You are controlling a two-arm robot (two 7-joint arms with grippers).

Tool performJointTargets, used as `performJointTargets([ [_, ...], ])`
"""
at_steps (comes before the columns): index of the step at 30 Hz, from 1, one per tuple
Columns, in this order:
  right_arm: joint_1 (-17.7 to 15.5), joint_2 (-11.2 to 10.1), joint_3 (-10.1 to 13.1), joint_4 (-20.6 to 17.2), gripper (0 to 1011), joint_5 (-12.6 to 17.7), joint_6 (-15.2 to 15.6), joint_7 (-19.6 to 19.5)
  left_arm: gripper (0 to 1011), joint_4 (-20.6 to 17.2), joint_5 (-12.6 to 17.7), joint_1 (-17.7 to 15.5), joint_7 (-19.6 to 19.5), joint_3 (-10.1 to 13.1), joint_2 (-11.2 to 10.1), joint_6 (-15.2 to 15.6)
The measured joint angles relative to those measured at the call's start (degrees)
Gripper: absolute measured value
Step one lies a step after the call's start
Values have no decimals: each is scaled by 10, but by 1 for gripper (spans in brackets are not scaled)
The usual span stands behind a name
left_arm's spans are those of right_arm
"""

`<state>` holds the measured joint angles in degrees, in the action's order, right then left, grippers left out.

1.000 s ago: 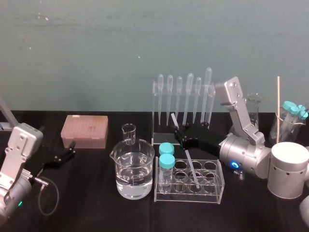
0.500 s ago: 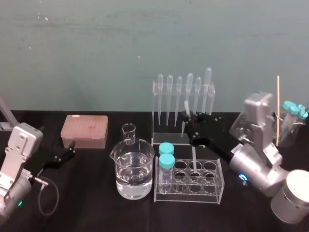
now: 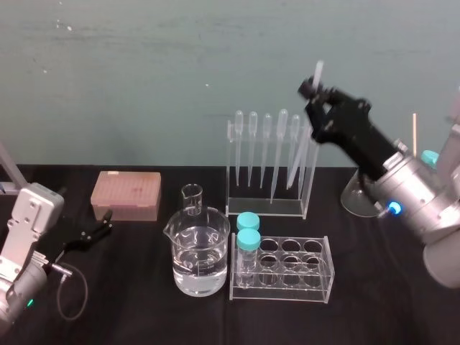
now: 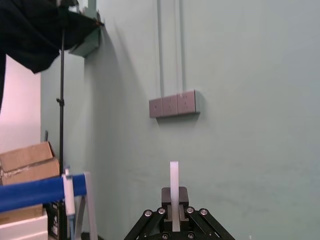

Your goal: Pick up the stirring rod with one hand, then place it down.

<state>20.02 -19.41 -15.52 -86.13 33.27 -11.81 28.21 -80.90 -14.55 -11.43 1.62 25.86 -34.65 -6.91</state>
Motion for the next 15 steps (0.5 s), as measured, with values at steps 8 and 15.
performJointTargets([
  [8, 12, -21, 6, -15, 69, 6, 17, 9, 1000, 0, 0, 0, 0, 0, 0, 0],
  [15, 11, -31, 4, -18, 68, 4, 21, 11, 1000, 0, 0, 0, 0, 0, 0, 0],
])
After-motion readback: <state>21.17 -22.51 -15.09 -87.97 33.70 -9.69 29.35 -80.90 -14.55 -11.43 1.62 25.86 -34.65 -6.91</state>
